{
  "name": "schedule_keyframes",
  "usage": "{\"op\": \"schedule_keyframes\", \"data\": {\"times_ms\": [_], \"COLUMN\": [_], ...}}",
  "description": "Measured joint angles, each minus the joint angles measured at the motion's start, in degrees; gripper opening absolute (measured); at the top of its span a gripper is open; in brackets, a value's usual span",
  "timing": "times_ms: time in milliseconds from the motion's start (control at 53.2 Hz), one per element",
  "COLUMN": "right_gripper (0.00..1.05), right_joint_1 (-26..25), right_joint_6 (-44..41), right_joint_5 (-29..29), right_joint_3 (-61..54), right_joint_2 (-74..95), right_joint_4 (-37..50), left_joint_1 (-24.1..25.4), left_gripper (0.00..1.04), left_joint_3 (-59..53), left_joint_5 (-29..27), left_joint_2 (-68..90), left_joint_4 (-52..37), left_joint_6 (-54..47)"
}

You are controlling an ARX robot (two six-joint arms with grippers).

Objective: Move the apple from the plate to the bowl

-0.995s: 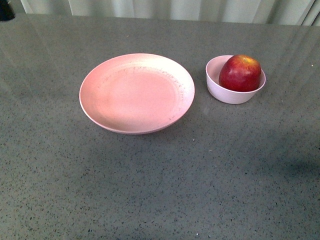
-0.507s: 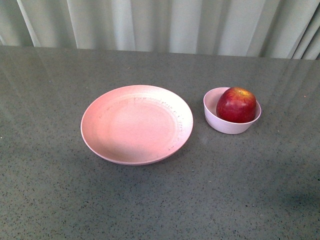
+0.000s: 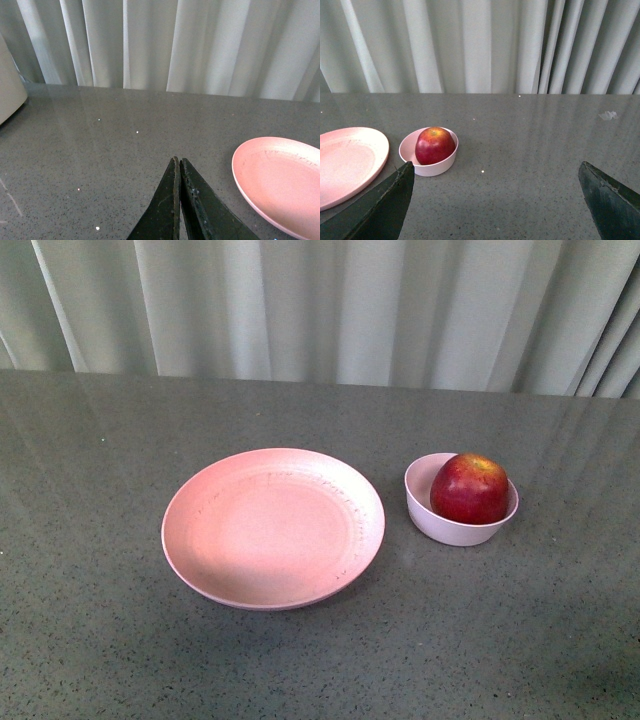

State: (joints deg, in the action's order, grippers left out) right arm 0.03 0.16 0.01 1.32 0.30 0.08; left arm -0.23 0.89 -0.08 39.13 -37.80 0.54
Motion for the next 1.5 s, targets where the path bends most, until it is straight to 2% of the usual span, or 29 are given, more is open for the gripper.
{"op": "schedule_keyframes", "data": {"times_ms": [394,1089,1221,1502], "right_gripper": [0.96,0.96,0.96,0.96], "right_joint_1": [0.0,0.0,0.0,0.0], "right_joint_6": [0.0,0.0,0.0,0.0], "right_joint_5": [0.0,0.0,0.0,0.0], "right_joint_3": [0.0,0.0,0.0,0.0], "right_joint_2": [0.0,0.0,0.0,0.0], "right_joint_4": [0.0,0.0,0.0,0.0], "left_joint_1": [0.0,0.0,0.0,0.1], "left_gripper": [0.02,0.02,0.02,0.02], "left_joint_3": [0.0,0.0,0.0,0.0], "left_joint_5": [0.1,0.1,0.1,0.1], "left_joint_2": [-16.3,-28.9,-36.7,-38.2], "left_joint_4": [15.0,27.5,37.0,37.8], "left_joint_6": [0.0,0.0,0.0,-0.1]}}
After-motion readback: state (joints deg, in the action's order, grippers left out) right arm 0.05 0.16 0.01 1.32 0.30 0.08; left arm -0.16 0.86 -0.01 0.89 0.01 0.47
